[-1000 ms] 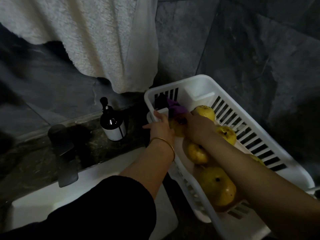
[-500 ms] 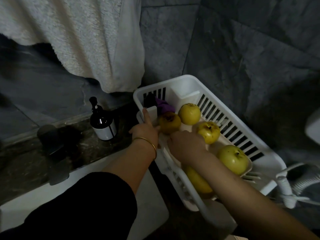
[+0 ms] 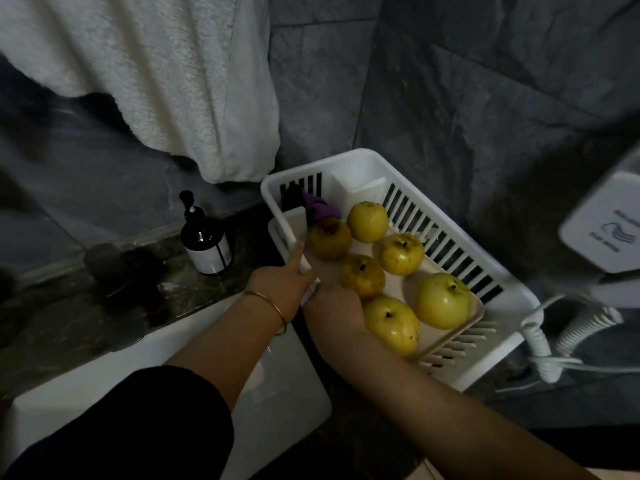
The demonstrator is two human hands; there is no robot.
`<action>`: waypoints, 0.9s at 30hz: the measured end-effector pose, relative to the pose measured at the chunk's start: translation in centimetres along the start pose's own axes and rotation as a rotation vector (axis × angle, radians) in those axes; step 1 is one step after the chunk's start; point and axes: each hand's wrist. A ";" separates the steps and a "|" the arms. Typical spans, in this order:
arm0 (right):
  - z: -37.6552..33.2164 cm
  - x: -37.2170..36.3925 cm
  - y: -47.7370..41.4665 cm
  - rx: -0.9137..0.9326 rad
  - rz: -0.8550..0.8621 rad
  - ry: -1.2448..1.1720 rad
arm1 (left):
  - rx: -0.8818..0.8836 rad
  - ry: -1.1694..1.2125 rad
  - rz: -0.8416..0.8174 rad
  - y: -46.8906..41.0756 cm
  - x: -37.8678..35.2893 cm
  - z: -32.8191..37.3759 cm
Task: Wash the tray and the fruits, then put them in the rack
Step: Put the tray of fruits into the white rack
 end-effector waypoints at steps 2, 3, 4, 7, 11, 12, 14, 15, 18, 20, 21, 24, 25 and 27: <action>-0.3 -1.0 -0.4 -0.029 -0.007 0.043 | -0.006 0.084 0.005 0.6 -0.1 0.0; -0.4 -1.5 -0.6 -0.045 0.000 0.063 | 0.001 0.123 0.012 0.9 -0.2 0.1; -0.5 -1.9 -0.8 -0.061 0.002 0.088 | -0.003 0.132 0.029 1.2 -0.3 0.1; -1.2 -2.8 -1.2 -0.083 -0.016 0.193 | -0.001 0.115 0.070 2.1 -0.6 0.6; -1.7 -3.5 -1.5 -0.168 0.040 0.246 | 0.037 0.099 0.041 2.7 -1.6 1.2; -1.7 -3.5 -1.4 -0.174 0.047 0.247 | 0.039 0.108 0.025 2.7 -1.7 1.4; -1.9 -3.3 -1.3 -0.177 0.045 0.251 | 0.045 0.140 -0.012 2.7 -1.9 1.6; -1.9 -3.2 -1.3 -0.173 0.042 0.262 | 0.048 0.157 -0.029 2.7 -1.9 1.7; -2.1 -3.3 -1.3 -0.182 0.019 0.318 | 0.047 0.178 -0.060 2.8 -1.9 1.7; -2.2 -3.4 -1.3 -0.196 0.018 0.358 | 0.042 0.179 -0.075 2.9 -2.0 1.6; -2.3 -3.4 -1.3 -0.205 0.018 0.371 | 0.038 0.175 -0.077 2.9 -2.1 1.6; -2.3 -3.6 -1.5 -0.219 0.007 0.388 | 0.028 0.148 -0.071 2.9 -2.1 1.5; -2.3 -3.7 -1.6 -0.225 0.005 0.387 | 0.027 0.142 -0.075 2.9 -2.0 1.5; -2.2 -3.7 -1.6 -0.230 0.009 0.389 | 0.031 0.135 -0.085 2.8 -1.9 1.6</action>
Point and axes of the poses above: each hand's wrist, its own y-axis away from the middle knuckle, its own x-axis out of the back of the hand, z = x × y, and after that the axes turned 10 degrees about -y, right-handed
